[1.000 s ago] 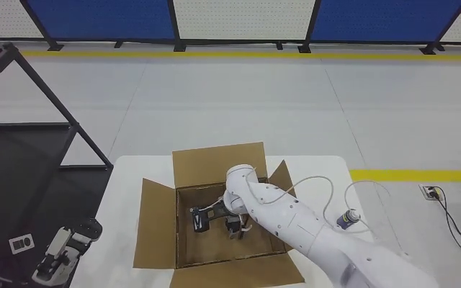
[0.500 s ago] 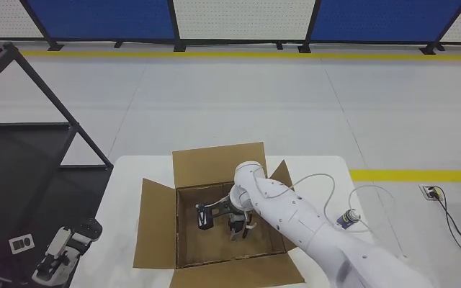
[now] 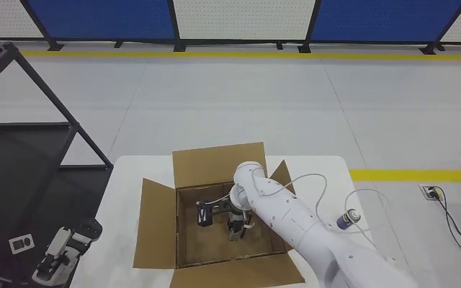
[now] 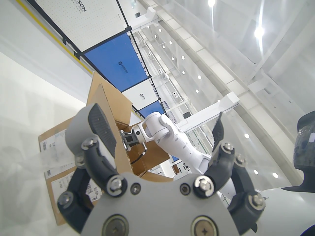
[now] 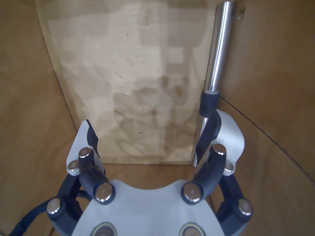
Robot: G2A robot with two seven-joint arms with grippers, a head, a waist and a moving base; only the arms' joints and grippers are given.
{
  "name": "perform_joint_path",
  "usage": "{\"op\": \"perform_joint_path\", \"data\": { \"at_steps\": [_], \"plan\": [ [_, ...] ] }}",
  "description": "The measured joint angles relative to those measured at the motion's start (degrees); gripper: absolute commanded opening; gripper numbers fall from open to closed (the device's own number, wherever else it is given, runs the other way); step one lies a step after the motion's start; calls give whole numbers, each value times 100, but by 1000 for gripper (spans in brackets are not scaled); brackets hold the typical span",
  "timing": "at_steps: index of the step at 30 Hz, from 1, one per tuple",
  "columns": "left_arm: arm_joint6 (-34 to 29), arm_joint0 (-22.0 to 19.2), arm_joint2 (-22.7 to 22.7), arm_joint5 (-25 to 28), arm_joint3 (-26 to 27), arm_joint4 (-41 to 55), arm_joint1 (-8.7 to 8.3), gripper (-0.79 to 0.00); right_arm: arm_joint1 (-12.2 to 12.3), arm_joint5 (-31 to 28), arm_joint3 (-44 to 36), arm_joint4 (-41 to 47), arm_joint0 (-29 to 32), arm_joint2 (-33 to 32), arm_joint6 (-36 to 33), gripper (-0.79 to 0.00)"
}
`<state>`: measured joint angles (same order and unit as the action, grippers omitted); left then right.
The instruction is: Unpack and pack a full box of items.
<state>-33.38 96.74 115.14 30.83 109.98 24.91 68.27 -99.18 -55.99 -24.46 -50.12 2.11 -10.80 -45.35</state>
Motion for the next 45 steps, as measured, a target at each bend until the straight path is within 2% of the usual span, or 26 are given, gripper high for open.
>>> {"op": "perform_joint_path", "data": {
  "at_steps": [17,18,19,20,26,27,28,31,32,34,37,38,45],
  "plan": [
    [0,0,0,0,0,0,0,0,-421,286,754,-367,-35,14,338,0],
    [0,0,0,0,0,0,0,0,-441,287,791,-370,-33,12,326,-9],
    [0,0,0,0,0,0,0,0,-461,290,824,-373,-30,9,317,-74],
    [0,0,0,0,0,0,0,0,-488,292,863,-378,-25,6,314,-99],
    [0,0,0,0,0,0,0,0,-593,318,1024,-442,-15,-7,385,-95],
    [0,0,0,0,0,0,0,0,-605,352,1041,-465,-17,-6,408,-120],
    [0,0,0,0,0,0,0,0,-618,394,1052,-496,-16,-2,429,-182],
    [0,0,0,0,0,0,0,0,-660,554,1046,-641,0,29,541,-228],
    [0,0,0,0,0,0,0,0,-672,605,1048,-704,8,41,608,-339],
    [0,0,0,0,0,0,0,0,-688,670,1066,-786,19,56,693,-477],
    [0,0,0,0,0,0,0,0,-716,737,1103,-868,29,59,790,-760],
    [0,0,0,0,0,0,0,0,-726,755,1119,-887,29,55,824,-785],
    [0,0,0,0,0,0,0,0,-771,866,1194,-1008,19,31,1010,-785]
  ]
}}
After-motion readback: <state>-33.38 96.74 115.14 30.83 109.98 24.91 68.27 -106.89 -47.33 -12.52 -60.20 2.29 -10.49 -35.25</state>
